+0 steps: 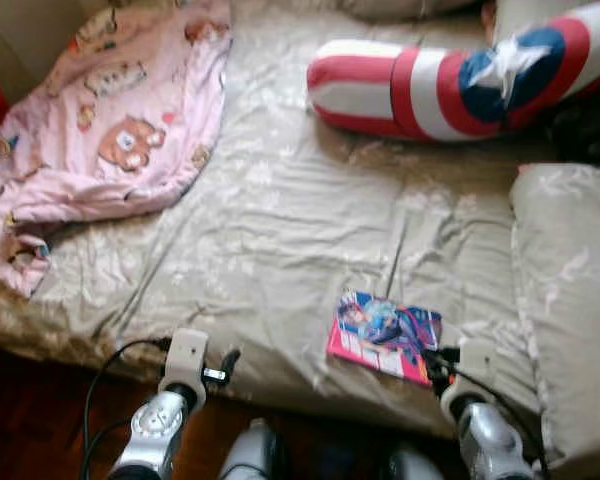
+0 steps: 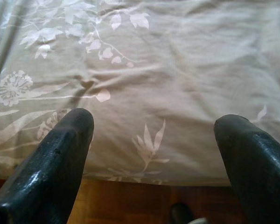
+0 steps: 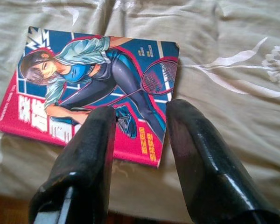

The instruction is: Clean up the room

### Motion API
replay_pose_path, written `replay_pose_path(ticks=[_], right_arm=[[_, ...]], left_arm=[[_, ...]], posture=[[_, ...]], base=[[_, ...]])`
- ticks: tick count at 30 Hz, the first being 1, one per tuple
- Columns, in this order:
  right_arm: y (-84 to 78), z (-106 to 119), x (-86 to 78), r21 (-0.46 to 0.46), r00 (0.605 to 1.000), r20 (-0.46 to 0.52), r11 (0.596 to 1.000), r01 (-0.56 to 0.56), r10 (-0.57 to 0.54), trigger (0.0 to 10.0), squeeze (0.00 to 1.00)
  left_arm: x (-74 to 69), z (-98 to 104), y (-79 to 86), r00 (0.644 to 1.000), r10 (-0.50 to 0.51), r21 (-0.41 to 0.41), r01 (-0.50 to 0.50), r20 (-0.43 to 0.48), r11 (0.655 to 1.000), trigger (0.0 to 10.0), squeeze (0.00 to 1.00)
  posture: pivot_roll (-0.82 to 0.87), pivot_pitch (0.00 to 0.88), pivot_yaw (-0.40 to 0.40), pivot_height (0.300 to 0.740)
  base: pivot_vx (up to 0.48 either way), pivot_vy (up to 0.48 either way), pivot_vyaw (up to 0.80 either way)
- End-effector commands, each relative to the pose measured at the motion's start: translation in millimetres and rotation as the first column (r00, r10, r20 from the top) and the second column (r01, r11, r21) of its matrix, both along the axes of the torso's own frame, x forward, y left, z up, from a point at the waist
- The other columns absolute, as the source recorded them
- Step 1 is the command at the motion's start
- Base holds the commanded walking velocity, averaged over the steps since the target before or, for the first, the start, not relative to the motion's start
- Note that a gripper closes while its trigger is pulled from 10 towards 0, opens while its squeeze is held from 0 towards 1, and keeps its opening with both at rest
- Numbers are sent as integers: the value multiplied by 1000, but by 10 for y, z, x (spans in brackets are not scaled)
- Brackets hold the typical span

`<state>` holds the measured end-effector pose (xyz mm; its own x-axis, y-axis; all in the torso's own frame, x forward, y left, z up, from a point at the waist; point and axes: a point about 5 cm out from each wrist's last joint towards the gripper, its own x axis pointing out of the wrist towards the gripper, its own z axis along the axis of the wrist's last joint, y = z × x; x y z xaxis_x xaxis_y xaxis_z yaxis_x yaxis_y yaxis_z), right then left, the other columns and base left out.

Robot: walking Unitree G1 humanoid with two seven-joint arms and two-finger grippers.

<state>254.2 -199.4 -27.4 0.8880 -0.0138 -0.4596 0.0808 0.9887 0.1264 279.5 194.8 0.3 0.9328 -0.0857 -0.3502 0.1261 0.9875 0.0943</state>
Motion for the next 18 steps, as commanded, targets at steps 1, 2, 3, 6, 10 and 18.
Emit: replay_pose_path(ticks=[1,2,3,6,10,18], right_arm=[[29,-120,-133,6,998,-66,1000,-1,1,10000,0],[43,-183,-204,5,994,-109,1000,1,0,10000,0],[47,-236,-267,1,989,-148,1000,6,-6,10000,0],[23,-327,-393,0,977,-212,999,37,-36,10000,0],[-23,-450,-588,-8,948,-310,997,81,-79,10000,0],[-88,-510,-716,-43,926,-355,992,119,-126,10000,0]], left_arm=[[-117,-137,44,996,40,-6,-41,-81,999,10000,0],[-141,-173,52,993,57,-7,-58,-107,998,10000,0],[-172,-208,66,989,75,-11,-77,-130,997,10000,0],[-251,-293,82,977,108,-15,-112,-187,994,10000,0],[-407,-443,48,951,130,-20,-141,-282,990,10000,0],[-583,-573,55,922,159,-9,-173,-354,985,10000,0]], posture=[[55,115,17,740],[43,100,6,740],[34,88,-4,740],[27,69,-21,740],[20,41,-45,740],[32,22,-51,740]], base=[[0,0,0],[0,0,0],[0,0,0],[0,0,0],[0,0,0],[0,0,0]])
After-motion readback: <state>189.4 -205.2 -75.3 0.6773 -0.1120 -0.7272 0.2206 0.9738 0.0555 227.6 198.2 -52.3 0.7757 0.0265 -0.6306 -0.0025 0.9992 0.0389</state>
